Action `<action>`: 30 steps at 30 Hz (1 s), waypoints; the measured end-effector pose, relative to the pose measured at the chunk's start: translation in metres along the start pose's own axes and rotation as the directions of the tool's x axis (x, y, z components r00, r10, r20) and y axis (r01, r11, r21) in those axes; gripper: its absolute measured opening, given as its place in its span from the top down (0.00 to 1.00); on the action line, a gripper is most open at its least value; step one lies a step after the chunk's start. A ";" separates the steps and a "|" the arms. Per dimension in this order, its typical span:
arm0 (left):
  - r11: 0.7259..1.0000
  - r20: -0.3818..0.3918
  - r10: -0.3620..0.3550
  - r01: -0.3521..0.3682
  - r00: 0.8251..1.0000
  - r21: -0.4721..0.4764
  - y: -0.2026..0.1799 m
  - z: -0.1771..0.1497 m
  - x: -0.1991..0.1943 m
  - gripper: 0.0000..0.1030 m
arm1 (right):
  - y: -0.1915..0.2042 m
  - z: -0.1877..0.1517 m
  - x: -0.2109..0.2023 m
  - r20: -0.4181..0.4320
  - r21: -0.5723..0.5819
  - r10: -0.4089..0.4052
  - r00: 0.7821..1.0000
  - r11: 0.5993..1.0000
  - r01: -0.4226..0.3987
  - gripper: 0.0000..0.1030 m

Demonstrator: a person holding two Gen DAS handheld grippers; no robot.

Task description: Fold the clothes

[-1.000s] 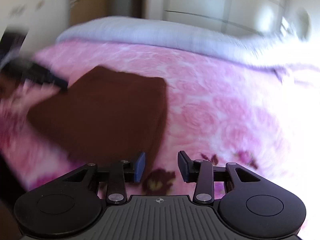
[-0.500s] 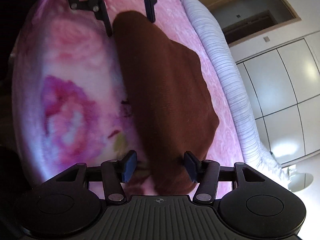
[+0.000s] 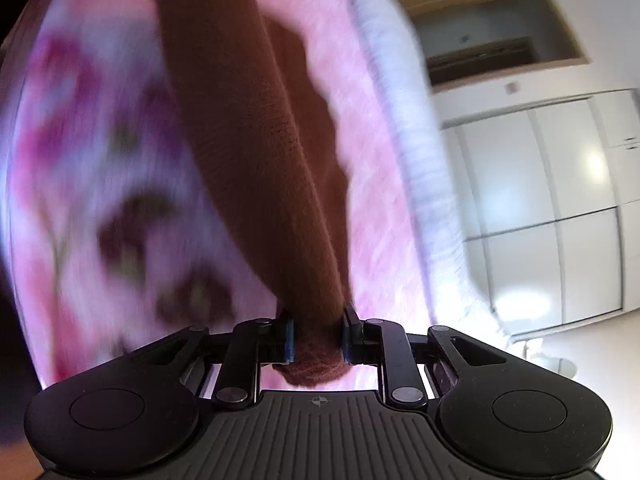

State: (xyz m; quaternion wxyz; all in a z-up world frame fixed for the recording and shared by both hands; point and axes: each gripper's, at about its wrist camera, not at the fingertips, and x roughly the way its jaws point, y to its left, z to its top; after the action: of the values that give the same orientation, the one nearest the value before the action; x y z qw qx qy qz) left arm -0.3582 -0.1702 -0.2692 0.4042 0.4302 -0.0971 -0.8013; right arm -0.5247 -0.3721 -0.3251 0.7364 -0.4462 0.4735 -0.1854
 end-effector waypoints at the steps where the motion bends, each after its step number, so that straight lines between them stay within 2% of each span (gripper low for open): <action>1: 1.000 -0.007 -0.022 0.022 1.000 0.001 -0.006 0.003 0.008 0.75 | 0.004 -0.009 0.009 -0.033 -0.011 0.018 0.999 1.000 -0.018 0.80; 3: 0.999 -0.015 -0.042 0.042 0.999 0.010 -0.013 0.004 0.012 0.73 | 0.010 -0.020 0.021 -0.085 -0.011 0.024 0.996 1.000 -0.025 0.80; 6: 0.998 -0.021 -0.055 0.055 0.998 0.014 -0.017 0.000 0.005 0.69 | 0.000 -0.027 0.019 -0.152 0.069 0.017 0.988 0.998 -0.006 0.80; 9: 0.995 -0.003 -0.064 0.063 0.998 -0.079 -0.005 -0.018 -0.021 0.68 | -0.008 -0.034 0.012 -0.269 0.132 -0.020 0.963 0.990 0.057 0.79; 10: 0.994 -0.002 -0.044 0.044 0.999 -0.102 0.001 -0.026 -0.029 0.68 | -0.014 -0.038 0.005 -0.286 0.201 -0.014 0.958 0.977 0.074 0.79; 12: 0.990 -0.009 0.010 -0.011 1.000 -0.139 0.014 -0.040 -0.040 0.67 | -0.029 -0.041 -0.016 -0.274 0.385 0.009 0.962 0.917 0.101 0.79; 14: 0.985 -0.040 0.063 -0.069 0.997 -0.159 0.027 -0.046 -0.044 0.67 | -0.039 -0.045 -0.041 -0.214 0.582 0.049 0.976 0.808 0.087 0.79; 16: 0.977 -0.056 0.116 -0.124 0.992 -0.171 0.045 -0.052 -0.043 0.67 | -0.043 -0.042 -0.066 -0.124 0.737 0.076 0.989 0.674 0.041 0.76; 18: 0.969 -0.073 0.149 -0.160 0.986 -0.189 0.064 -0.055 -0.036 0.68 | -0.039 -0.037 -0.089 -0.031 0.846 0.091 0.995 0.533 -0.022 0.70; 22: 0.959 -0.105 0.167 -0.186 0.980 -0.213 0.095 -0.058 -0.009 0.68 | -0.030 -0.010 -0.117 0.143 0.958 0.114 0.983 0.234 -0.167 0.62; 24: 0.965 -0.153 0.150 -0.178 0.977 -0.191 0.100 -0.062 0.009 0.68 | -0.035 -0.003 -0.106 0.223 0.971 0.132 0.966 0.052 -0.232 0.60; 26: 0.976 -0.203 0.124 -0.157 0.971 -0.154 0.097 -0.067 0.030 0.68 | -0.036 -0.009 -0.091 0.266 0.963 0.153 0.952 -0.092 -0.254 0.57; 27: 0.977 -0.191 0.133 -0.161 0.973 -0.139 0.094 -0.070 0.032 0.68 | -0.035 -0.013 -0.087 0.279 0.957 0.159 0.947 -0.130 -0.260 0.56; 29: 0.977 -0.181 0.137 -0.163 0.974 -0.137 0.092 -0.073 0.032 0.70 | -0.040 -0.022 -0.090 0.286 0.953 0.148 0.947 -0.145 -0.265 0.51; 30: 0.976 -0.179 0.136 -0.163 0.974 -0.143 0.093 -0.073 0.030 0.70 | -0.044 -0.029 -0.088 0.284 0.951 0.132 0.950 -0.164 -0.261 0.46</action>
State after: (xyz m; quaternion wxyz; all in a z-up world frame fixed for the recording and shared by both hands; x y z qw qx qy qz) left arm -0.2588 -0.2389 -0.2860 0.5029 0.4548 -0.0314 -0.7344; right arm -0.5855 -0.3477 -0.2460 0.8573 0.3270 0.2030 -0.3420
